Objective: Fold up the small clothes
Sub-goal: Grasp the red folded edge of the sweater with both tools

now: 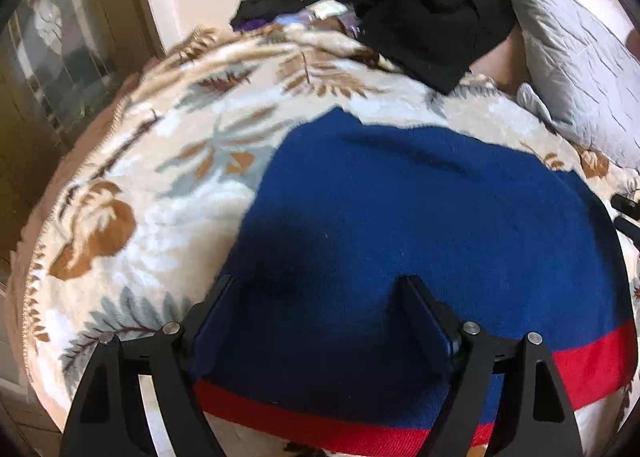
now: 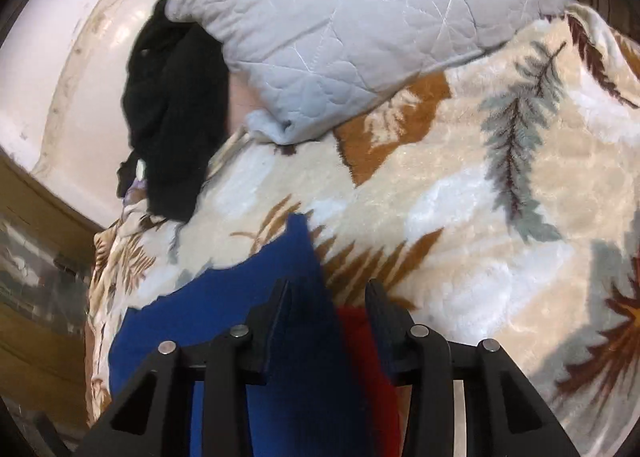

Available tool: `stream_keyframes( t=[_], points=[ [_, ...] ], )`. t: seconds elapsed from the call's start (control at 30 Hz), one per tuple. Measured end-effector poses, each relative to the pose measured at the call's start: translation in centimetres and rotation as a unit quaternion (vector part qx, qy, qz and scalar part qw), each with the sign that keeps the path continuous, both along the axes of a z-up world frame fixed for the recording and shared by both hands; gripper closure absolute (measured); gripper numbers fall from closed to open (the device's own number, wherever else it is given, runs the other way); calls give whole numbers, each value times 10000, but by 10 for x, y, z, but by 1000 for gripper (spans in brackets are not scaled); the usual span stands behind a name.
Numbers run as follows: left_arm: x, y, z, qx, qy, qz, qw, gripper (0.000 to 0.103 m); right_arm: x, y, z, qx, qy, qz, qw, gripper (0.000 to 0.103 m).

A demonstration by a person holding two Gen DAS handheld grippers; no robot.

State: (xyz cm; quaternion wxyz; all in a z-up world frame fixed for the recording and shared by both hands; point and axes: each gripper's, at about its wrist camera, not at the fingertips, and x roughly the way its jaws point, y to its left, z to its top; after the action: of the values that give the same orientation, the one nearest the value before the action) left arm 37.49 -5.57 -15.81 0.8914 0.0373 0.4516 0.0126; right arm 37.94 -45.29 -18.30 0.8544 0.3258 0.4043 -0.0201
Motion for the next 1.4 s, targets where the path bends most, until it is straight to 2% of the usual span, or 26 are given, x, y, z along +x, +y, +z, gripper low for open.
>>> stream_keyframes(
  t=[0.07, 0.13, 0.17, 0.2, 0.23, 0.3, 0.37, 0.43, 0.53, 0.63, 0.77, 0.97, 1.03, 1.1, 1.23, 1.33, 1.4],
  points=[
    [-2, -3, 2, 46, -59, -49, 10000, 19, -14, 23, 10, -250, -8, 357, 9990, 60],
    [0, -6, -7, 145, 138, -130, 9997, 19, -26, 44, 11, -552, 140, 703, 9959, 60],
    [2, -8, -15, 259, 243, -159, 9992, 17, -29, 56, 6, -630, 383, 893, 9933, 60],
    [0, -10, -19, 426, 176, -196, 9987, 14, -30, 64, -4, -623, 704, 1055, 9900, 60],
    [-2, -12, -18, 537, 59, -209, 9983, 13, -31, 69, -10, -669, 831, 1138, 9878, 60],
    [-5, -12, -15, 527, 98, -201, 9984, 13, -41, 78, -1, -1069, 754, 1151, 9847, 61],
    [-9, -9, -9, 403, 64, -199, 9990, 13, -55, 82, 10, -983, 621, 1161, 9864, 61],
    [-17, -9, -6, 457, -63, -241, 9986, 13, -68, 85, 18, -875, 407, 1179, 9883, 61],
    [-26, -11, -2, 618, -203, -328, 9973, 13, -77, 99, -1, -1056, 837, 1450, 9802, 61],
    [-34, -8, 4, 621, -325, -375, 9968, 13, -87, 112, -1, -1447, 775, 1515, 9747, 60],
    [-42, -7, 13, 609, -535, -392, 9959, 13, -98, 110, 6, -988, 733, 1363, 9830, 61],
    [-46, -9, 20, 584, -730, -453, 9946, 13, -103, 120, 22, -921, 329, 1235, 9875, 61],
    [-45, -12, 20, 593, -748, -479, 9943, 13, -95, 123, 12, -866, 534, 1323, 9860, 60],
    [-43, -15, 18, 620, -732, -521, 9940, 13, -93, 122, -5, -702, 863, 1447, 9832, 55],
    [-35, -21, 6, 685, -498, -586, 9947, 13, -93, 127, -1, -907, 762, 1554, 9807, 51],
    [-23, -23, -15, 601, 68, -604, 9963, 13, -90, 125, -2, -857, 774, 1572, 9808, 51],
    [-21, -21, -17, 494, 101, -516, 9974, 11, -88, 122, -1, -757, 768, 1551, 9820, 50]
  ],
)
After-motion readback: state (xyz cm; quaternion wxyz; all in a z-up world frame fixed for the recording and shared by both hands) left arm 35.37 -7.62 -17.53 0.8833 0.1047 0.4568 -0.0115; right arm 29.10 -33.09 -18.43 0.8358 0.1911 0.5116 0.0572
